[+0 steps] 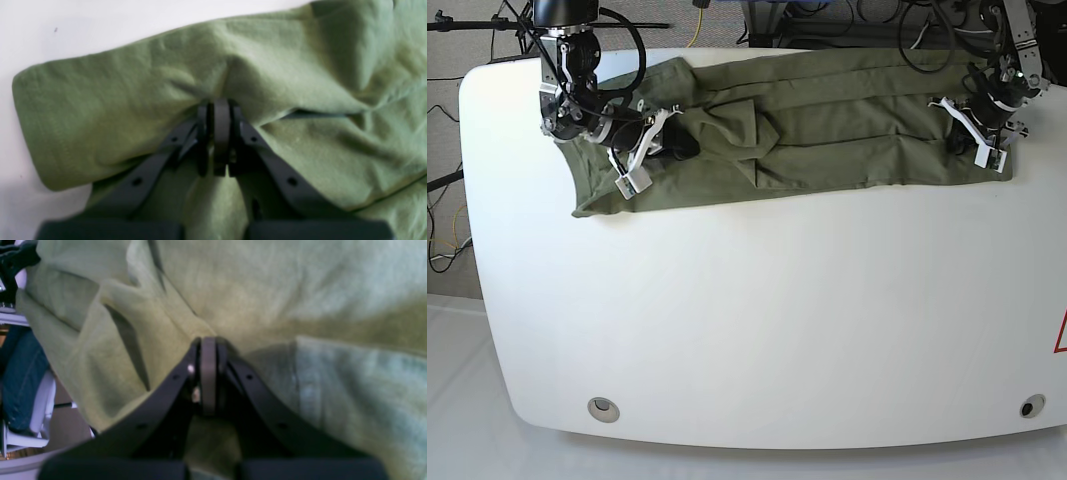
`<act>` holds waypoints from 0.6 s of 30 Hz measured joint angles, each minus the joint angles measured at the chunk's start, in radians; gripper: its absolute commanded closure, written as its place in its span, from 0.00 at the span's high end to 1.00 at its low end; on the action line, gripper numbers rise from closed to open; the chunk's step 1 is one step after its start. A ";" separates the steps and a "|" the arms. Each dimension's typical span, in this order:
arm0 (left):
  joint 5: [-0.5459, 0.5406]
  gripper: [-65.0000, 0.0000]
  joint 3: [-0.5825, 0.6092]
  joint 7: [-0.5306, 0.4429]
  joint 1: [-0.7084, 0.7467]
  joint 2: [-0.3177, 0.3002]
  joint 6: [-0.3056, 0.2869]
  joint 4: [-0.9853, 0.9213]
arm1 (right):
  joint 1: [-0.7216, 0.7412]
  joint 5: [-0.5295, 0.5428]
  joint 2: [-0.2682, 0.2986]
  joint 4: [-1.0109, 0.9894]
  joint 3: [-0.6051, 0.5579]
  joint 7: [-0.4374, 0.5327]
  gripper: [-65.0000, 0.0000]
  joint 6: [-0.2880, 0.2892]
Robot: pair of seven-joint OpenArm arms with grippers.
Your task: Fold the T-shirt properly
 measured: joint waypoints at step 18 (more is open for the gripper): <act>0.027 0.01 0.008 0.052 -0.076 0.000 -0.007 -0.020 | 0.130 -0.052 0.023 -0.026 0.008 -0.106 0.00 -0.026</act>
